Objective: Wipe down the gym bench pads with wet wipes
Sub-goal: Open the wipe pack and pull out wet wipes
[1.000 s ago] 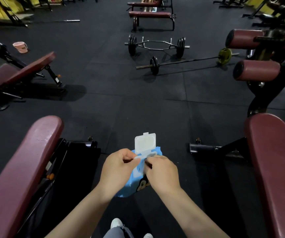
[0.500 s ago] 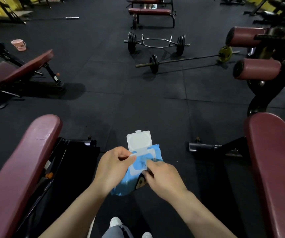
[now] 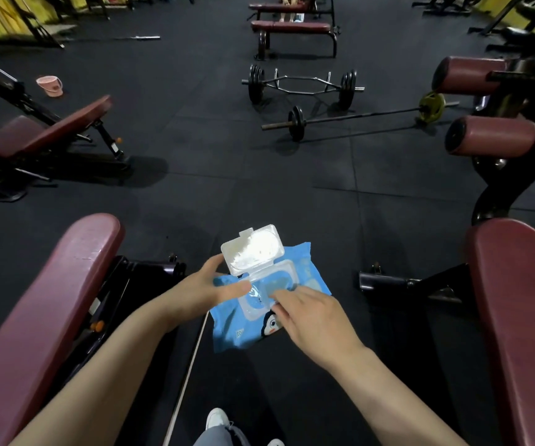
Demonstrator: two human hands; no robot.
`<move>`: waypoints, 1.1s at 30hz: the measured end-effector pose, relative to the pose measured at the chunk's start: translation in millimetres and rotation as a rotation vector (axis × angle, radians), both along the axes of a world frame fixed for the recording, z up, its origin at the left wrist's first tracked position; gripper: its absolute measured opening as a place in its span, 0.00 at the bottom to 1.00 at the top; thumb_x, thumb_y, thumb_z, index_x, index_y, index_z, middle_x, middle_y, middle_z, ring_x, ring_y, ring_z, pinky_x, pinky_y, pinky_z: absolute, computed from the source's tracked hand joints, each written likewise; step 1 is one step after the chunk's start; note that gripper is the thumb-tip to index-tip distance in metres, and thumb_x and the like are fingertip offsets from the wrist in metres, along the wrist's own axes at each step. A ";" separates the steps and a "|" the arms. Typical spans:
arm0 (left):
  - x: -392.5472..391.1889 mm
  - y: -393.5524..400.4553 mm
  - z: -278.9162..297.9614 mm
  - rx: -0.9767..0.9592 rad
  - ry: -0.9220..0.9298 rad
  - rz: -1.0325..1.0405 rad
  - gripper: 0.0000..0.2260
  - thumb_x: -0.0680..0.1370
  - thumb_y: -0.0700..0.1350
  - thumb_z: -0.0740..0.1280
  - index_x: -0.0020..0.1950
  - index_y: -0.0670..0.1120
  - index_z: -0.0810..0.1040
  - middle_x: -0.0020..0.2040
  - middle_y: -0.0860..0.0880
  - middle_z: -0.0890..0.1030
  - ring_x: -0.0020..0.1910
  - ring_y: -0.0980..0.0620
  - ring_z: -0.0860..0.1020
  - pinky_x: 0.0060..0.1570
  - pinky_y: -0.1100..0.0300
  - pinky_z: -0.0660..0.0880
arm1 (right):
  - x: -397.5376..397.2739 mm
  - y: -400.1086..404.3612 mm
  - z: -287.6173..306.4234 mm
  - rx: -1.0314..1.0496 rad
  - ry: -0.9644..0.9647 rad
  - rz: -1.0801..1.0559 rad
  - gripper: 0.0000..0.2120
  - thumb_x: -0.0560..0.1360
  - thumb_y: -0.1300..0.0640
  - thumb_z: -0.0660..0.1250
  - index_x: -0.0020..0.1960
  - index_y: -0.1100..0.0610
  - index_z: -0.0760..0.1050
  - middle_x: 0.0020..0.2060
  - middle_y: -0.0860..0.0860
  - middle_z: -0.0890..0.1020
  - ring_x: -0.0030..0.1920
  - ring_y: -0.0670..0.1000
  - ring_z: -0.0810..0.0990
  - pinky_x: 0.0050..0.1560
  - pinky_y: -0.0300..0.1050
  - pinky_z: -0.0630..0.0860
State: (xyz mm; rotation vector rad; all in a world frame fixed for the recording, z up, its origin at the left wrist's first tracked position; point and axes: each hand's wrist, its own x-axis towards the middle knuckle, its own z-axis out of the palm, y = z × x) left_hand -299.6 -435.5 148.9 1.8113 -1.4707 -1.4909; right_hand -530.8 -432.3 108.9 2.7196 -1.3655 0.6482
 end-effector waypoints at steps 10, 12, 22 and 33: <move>-13.2 6.9 0.6 0.003 0.122 0.114 0.18 0.66 0.52 0.77 0.54 0.49 0.83 0.50 0.47 0.86 0.52 0.46 0.84 0.62 0.45 0.77 | -5.6 -1.3 4.0 0.103 0.024 0.068 0.08 0.69 0.59 0.75 0.43 0.52 0.77 0.30 0.46 0.75 0.32 0.49 0.75 0.26 0.45 0.75; -16.3 9.7 -1.3 -0.019 0.125 0.163 0.12 0.72 0.45 0.76 0.55 0.48 0.83 0.48 0.47 0.86 0.49 0.46 0.85 0.58 0.46 0.79 | -4.1 -0.8 2.2 0.101 0.033 0.061 0.09 0.68 0.59 0.75 0.44 0.52 0.78 0.30 0.46 0.76 0.32 0.49 0.75 0.26 0.45 0.75; -25.2 23.9 -17.4 -0.069 0.064 0.399 0.05 0.73 0.43 0.75 0.46 0.44 0.83 0.40 0.46 0.86 0.39 0.48 0.84 0.43 0.53 0.79 | 2.8 9.0 10.0 0.194 -0.287 -0.145 0.13 0.78 0.49 0.56 0.46 0.51 0.78 0.27 0.47 0.76 0.26 0.50 0.74 0.29 0.48 0.76; -24.3 28.5 -13.6 -0.064 0.090 0.330 0.08 0.73 0.45 0.75 0.50 0.44 0.83 0.44 0.46 0.86 0.43 0.46 0.85 0.48 0.49 0.81 | 12.0 -16.4 10.7 0.022 0.270 0.088 0.13 0.62 0.56 0.78 0.35 0.50 0.73 0.23 0.45 0.70 0.23 0.49 0.69 0.18 0.40 0.65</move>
